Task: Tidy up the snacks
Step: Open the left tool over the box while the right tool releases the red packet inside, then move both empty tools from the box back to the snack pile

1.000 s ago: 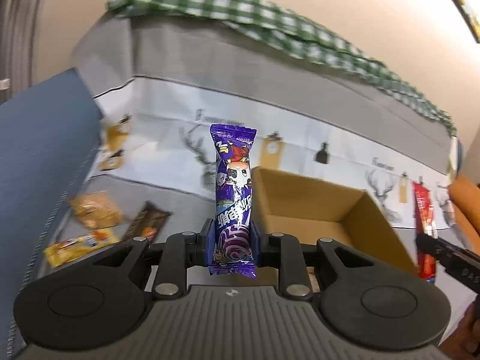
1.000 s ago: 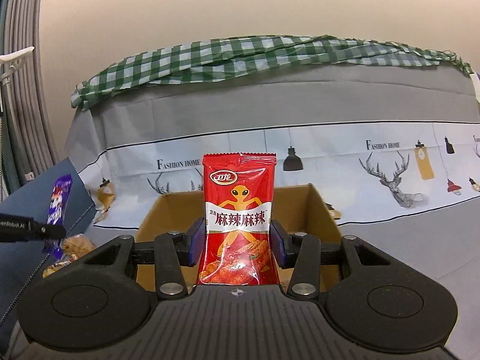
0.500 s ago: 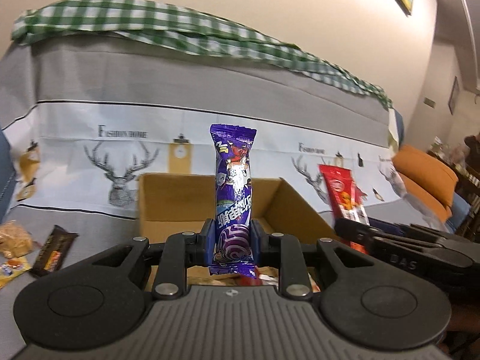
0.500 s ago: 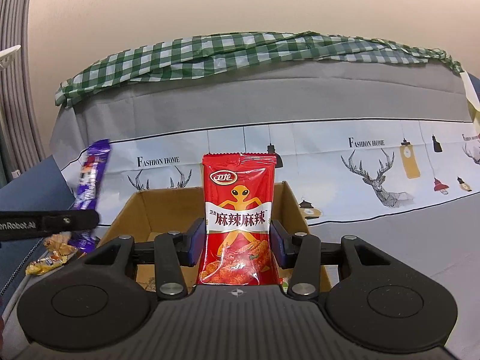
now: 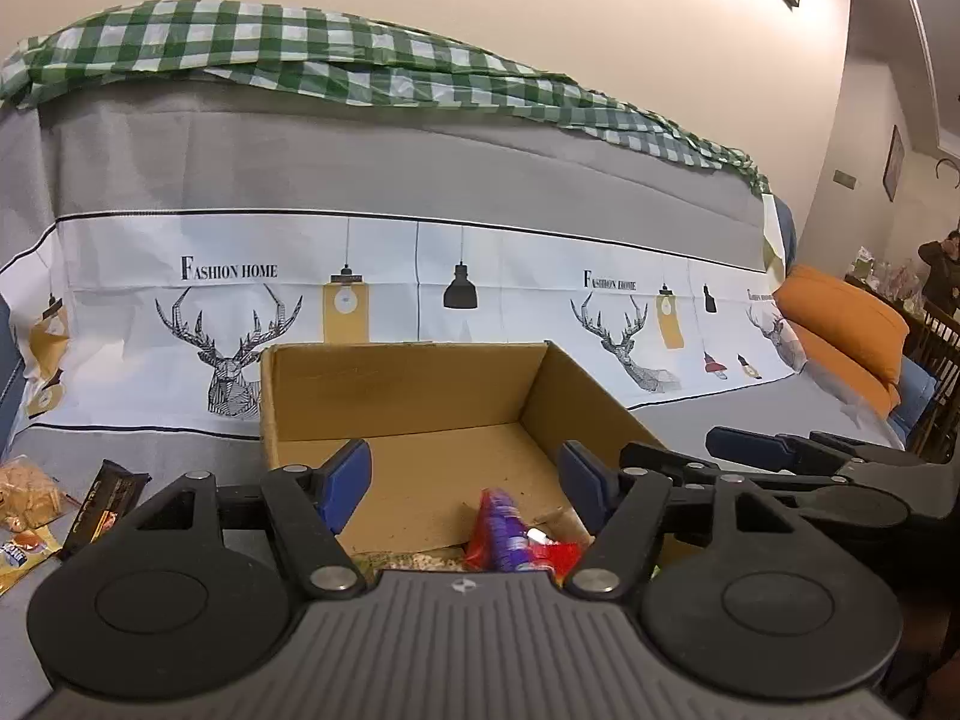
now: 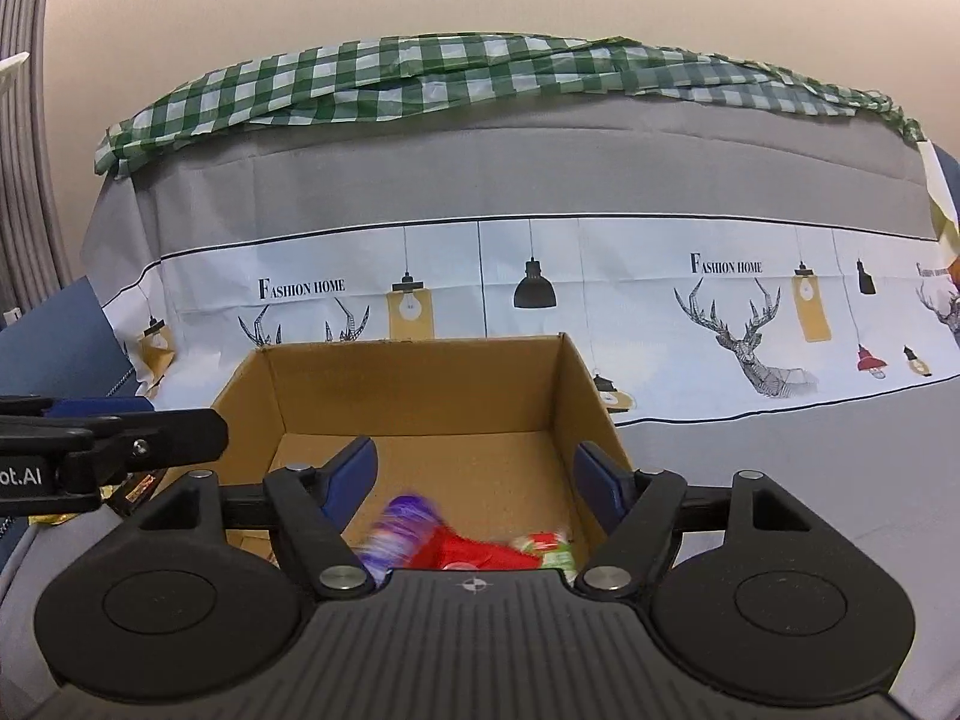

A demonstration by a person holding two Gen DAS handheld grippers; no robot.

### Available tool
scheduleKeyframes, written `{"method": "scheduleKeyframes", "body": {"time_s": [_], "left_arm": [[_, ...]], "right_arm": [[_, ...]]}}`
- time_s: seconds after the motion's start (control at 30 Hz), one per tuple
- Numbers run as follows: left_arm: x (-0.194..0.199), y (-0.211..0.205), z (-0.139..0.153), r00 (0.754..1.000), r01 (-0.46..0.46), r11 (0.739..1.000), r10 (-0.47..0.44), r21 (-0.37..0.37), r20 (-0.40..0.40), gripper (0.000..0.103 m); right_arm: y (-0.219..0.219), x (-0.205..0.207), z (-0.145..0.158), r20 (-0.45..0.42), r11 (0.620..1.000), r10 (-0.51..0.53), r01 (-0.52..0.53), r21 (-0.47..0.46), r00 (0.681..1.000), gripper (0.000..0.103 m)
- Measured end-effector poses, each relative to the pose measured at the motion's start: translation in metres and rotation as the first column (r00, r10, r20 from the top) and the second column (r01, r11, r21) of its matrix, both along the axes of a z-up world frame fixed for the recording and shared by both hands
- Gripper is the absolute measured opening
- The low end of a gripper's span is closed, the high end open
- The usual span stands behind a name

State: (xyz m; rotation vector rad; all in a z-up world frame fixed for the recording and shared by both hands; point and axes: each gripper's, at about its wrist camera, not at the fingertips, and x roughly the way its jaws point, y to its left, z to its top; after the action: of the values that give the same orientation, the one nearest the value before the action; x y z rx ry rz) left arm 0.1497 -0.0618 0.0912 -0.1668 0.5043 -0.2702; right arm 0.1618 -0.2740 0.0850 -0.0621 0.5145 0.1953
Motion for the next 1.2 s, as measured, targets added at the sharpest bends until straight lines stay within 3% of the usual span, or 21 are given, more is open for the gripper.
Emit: {"method": "scheduleKeyframes", "body": {"time_s": [0.3, 0.37, 0.5, 0.6, 0.77, 1.03, 1.1, 1.17, 1.2], "left_arm": [[-0.002, 0.020, -0.003, 0.999, -0.019, 1.000, 0.019, -0.003, -0.051, 0.088], [-0.001, 0.028, -0.005, 0.996, -0.022, 1.000, 0.021, -0.019, -0.085, 0.103], [-0.001, 0.052, -0.008, 0.986, -0.033, 0.993, 0.013, -0.113, -0.168, 0.103], [-0.003, 0.074, -0.007, 0.975, -0.090, 0.982, 0.053, -0.165, -0.216, 0.103], [-0.009, 0.106, -0.004, 0.949, -0.205, 0.960, 0.148, -0.190, -0.278, 0.103], [-0.025, 0.142, -0.004, 0.956, -0.199, 0.976, 0.173, -0.089, -0.238, 0.103], [-0.016, 0.147, -0.007, 0.949, -0.184, 0.983, 0.173, -0.018, -0.262, 0.092], [-0.009, 0.152, -0.007, 0.953, -0.164, 0.984, 0.174, 0.063, -0.247, 0.073], [-0.007, 0.156, -0.010, 0.956, -0.162, 0.983, 0.179, 0.090, -0.234, 0.068]], "right_arm": [[0.010, 0.001, -0.002, 0.005, 1.000, -0.003, 0.003, -0.019, 1.000, 0.075], [0.012, 0.000, -0.002, 0.007, 1.000, -0.009, 0.009, -0.020, 1.000, 0.074], [0.018, -0.003, -0.003, 0.005, 1.000, -0.008, 0.009, -0.010, 1.000, 0.074], [0.026, -0.006, -0.004, 0.004, 1.000, -0.002, 0.002, -0.003, 1.000, 0.074], [0.041, -0.013, -0.004, -0.001, 1.000, 0.016, -0.016, 0.019, 1.000, 0.074], [0.067, -0.028, -0.001, 0.001, 0.995, 0.037, -0.037, 0.096, 0.999, 0.074], [0.073, -0.034, -0.001, 0.019, 0.994, 0.022, -0.024, 0.105, 1.000, 0.073], [0.083, -0.039, -0.002, 0.017, 0.990, 0.036, -0.038, 0.135, 0.999, 0.064], [0.088, -0.042, -0.002, 0.018, 0.988, 0.045, -0.048, 0.149, 0.999, 0.061]]}}
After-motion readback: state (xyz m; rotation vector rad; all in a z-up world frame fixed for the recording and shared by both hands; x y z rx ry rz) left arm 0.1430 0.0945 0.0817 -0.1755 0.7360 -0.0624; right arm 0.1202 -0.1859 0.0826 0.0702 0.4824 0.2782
